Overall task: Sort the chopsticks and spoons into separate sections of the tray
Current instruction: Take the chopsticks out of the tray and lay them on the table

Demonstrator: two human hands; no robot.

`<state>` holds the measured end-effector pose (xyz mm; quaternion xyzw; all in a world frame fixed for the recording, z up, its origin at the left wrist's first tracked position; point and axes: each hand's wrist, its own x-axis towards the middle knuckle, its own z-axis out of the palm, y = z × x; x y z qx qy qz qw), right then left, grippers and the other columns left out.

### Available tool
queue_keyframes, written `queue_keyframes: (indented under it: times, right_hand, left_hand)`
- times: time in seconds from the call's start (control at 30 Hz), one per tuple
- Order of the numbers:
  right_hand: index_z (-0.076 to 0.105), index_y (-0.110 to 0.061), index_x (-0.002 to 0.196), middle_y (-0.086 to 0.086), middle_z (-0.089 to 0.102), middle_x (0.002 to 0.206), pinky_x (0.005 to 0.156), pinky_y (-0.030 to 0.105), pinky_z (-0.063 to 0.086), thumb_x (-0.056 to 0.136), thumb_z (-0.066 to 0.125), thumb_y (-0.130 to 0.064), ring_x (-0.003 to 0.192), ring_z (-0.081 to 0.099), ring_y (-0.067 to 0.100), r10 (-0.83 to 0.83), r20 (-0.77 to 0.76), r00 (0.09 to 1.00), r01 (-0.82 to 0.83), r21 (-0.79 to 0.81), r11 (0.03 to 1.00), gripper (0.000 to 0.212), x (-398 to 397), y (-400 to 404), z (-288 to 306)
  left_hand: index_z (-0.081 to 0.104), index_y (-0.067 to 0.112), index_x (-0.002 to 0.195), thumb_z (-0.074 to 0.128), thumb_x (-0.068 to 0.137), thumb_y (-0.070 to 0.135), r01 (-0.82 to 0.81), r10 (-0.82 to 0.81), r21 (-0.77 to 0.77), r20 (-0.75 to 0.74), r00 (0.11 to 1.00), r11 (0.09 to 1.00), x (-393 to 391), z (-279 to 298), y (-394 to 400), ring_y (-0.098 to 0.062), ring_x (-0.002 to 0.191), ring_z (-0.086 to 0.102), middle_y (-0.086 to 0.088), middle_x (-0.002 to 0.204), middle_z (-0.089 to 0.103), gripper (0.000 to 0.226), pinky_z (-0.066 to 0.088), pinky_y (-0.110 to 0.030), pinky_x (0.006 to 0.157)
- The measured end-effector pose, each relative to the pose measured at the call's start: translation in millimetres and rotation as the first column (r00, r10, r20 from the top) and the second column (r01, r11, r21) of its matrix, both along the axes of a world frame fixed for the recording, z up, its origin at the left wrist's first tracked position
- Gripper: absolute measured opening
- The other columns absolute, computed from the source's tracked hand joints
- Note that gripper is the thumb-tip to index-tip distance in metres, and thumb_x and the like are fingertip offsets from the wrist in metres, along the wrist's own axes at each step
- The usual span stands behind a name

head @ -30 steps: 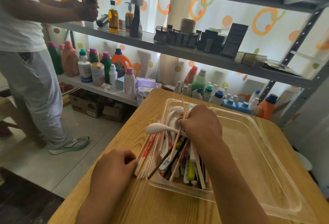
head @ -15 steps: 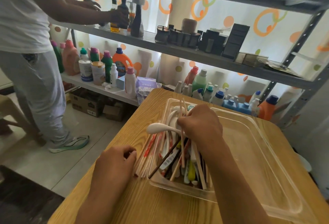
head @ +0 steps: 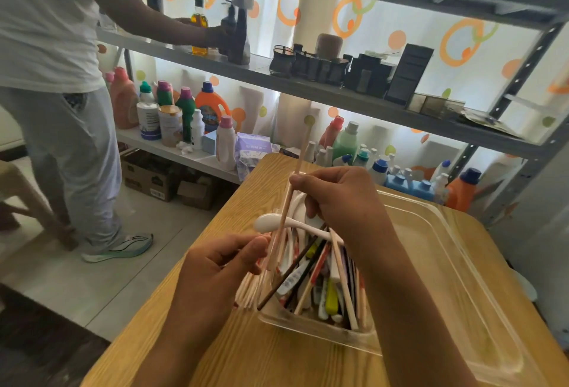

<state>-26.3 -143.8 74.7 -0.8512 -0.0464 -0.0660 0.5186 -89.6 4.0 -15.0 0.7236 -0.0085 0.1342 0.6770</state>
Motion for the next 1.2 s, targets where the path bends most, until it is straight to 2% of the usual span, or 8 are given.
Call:
queue_keyframes:
  times: [0.13,0.37,0.53,0.67,0.77,0.9,1.0,1.2]
  right_hand:
    - [0.077,-0.017,0.076,-0.005,0.061,0.049,0.062,0.025,0.043,0.091,0.068,-0.028,0.043,0.053,0.002,0.039,0.009,0.999,-0.040,0.027,0.999,0.021,-2.2,1.2,0.1]
    - [0.075,-0.018,0.074,-0.004,0.062,0.050,0.070,0.027,0.044,0.093,0.066,-0.026,0.043,0.053,0.000,0.070,0.009,0.998,-0.070,0.007,0.998,0.022,-2.4,3.4,-1.3]
    - [0.070,-0.021,0.068,-0.007,0.062,0.050,0.064,0.025,0.045,0.094,0.064,-0.028,0.048,0.058,-0.001,-0.065,0.062,0.996,0.070,-0.084,0.994,0.027,5.9,-0.4,-6.1]
    - [0.066,-0.029,0.067,-0.010,0.061,0.052,0.060,0.022,0.047,0.094,0.064,-0.028,0.052,0.061,-0.001,-0.147,0.094,0.985,0.157,-0.116,0.981,0.027,11.6,-8.4,-6.5]
    - [0.074,-0.018,0.080,-0.008,0.063,0.064,0.052,0.012,0.037,0.095,0.062,-0.027,0.060,0.060,0.008,-0.176,0.091,0.980,0.187,-0.136,0.973,0.021,14.1,-14.0,-4.6]
    - [0.077,-0.012,0.091,-0.004,0.063,0.067,0.056,0.018,0.043,0.095,0.063,-0.025,0.064,0.059,0.012,-0.187,0.058,0.981,0.194,-0.180,0.964,0.020,19.2,-20.7,-5.9]
    - [0.077,-0.011,0.092,-0.002,0.064,0.070,0.059,0.021,0.048,0.093,0.065,-0.024,0.068,0.061,0.014,-0.198,0.012,0.980,0.195,-0.235,0.952,0.018,22.8,-25.7,-7.1]
    - [0.077,-0.012,0.089,0.003,0.067,0.079,0.058,0.022,0.047,0.094,0.064,-0.027,0.072,0.061,0.016,-0.226,-0.055,0.972,0.200,-0.305,0.931,0.021,27.3,-36.6,-7.3]
  left_hand:
    - [0.072,0.038,0.086,0.067,0.068,0.038,0.043,-0.044,0.089,0.002,0.999,0.995,-0.6,1.0,-1.1,-0.008,0.073,0.065,0.015,0.080,0.072,0.018,0.052,-0.014,0.060]
    - [0.069,0.041,0.087,0.066,0.069,0.038,-0.032,0.031,0.146,0.008,0.999,0.989,-0.4,-1.8,1.4,-0.009,0.074,0.066,0.017,0.080,0.071,0.018,0.055,-0.022,0.058]
    - [0.068,0.038,0.087,0.072,0.078,0.022,-0.138,0.140,0.161,-0.004,0.990,0.977,1.4,-4.5,-1.0,-0.004,0.068,0.065,0.016,0.076,0.070,0.019,0.052,-0.014,0.052]
    - [0.066,0.035,0.086,0.073,0.081,0.026,-0.279,0.298,0.232,-0.050,0.953,0.932,4.8,-8.9,1.2,-0.004,0.063,0.065,0.012,0.071,0.068,0.013,0.050,-0.015,0.048]
    - [0.069,0.027,0.094,0.069,0.086,0.031,-0.384,0.461,0.447,-0.074,0.884,0.808,10.1,-17.0,8.8,-0.005,0.070,0.061,0.013,0.077,0.066,0.009,0.051,-0.025,0.061]
    - [0.068,0.027,0.088,0.066,0.089,0.031,-0.293,0.473,0.642,-0.124,0.872,0.709,11.8,-25.0,15.2,-0.003,0.068,0.054,0.012,0.075,0.062,0.005,0.034,-0.019,0.052]
    - [0.064,0.030,0.081,0.064,0.090,0.035,-0.212,0.457,0.717,-0.165,0.874,0.664,11.3,-25.5,13.7,-0.002,0.067,0.053,0.013,0.073,0.060,0.010,0.032,-0.019,0.051]
    - [0.065,0.029,0.073,0.069,0.086,0.028,-0.134,0.388,0.687,-0.230,0.893,0.714,15.4,-29.6,13.6,0.000,0.069,0.052,0.012,0.075,0.060,0.014,0.036,-0.018,0.054]
